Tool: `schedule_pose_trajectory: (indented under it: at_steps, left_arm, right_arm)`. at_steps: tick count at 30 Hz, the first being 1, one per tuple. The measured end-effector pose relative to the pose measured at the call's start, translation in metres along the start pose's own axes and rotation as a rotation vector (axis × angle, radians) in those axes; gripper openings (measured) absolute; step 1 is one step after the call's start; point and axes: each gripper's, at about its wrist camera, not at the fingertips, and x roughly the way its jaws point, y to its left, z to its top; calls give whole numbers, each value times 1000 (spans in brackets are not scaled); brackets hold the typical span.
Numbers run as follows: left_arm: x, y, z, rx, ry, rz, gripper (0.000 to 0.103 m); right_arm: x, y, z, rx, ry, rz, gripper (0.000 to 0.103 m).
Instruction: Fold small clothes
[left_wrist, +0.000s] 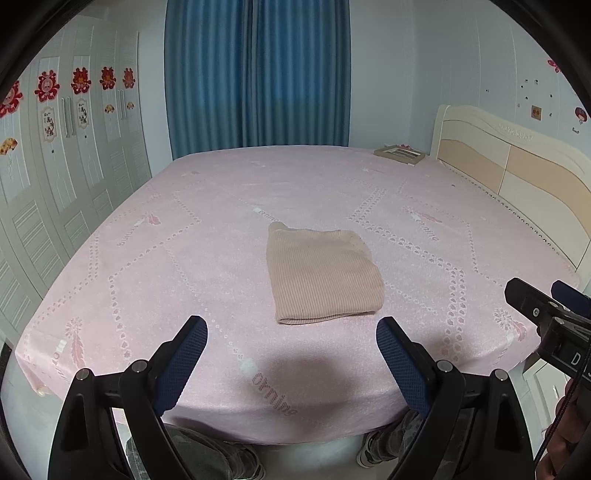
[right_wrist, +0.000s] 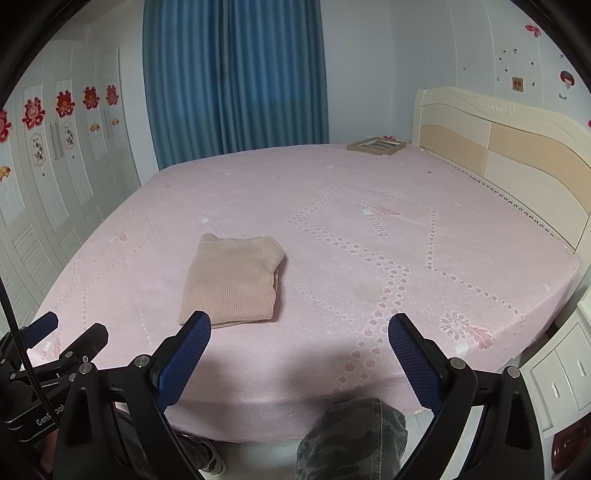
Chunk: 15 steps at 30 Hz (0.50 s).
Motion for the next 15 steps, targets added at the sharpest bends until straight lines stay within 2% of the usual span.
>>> schedule_pose_trajectory:
  at_steps: [8, 15]
  left_arm:
    - [0, 1, 0, 0, 5, 4, 93]
    - [-2, 6, -1, -8, 9, 13, 93]
  right_arm:
    - [2, 2, -2, -7, 10, 7, 96]
    - [2, 8, -2, -20, 32, 57, 96]
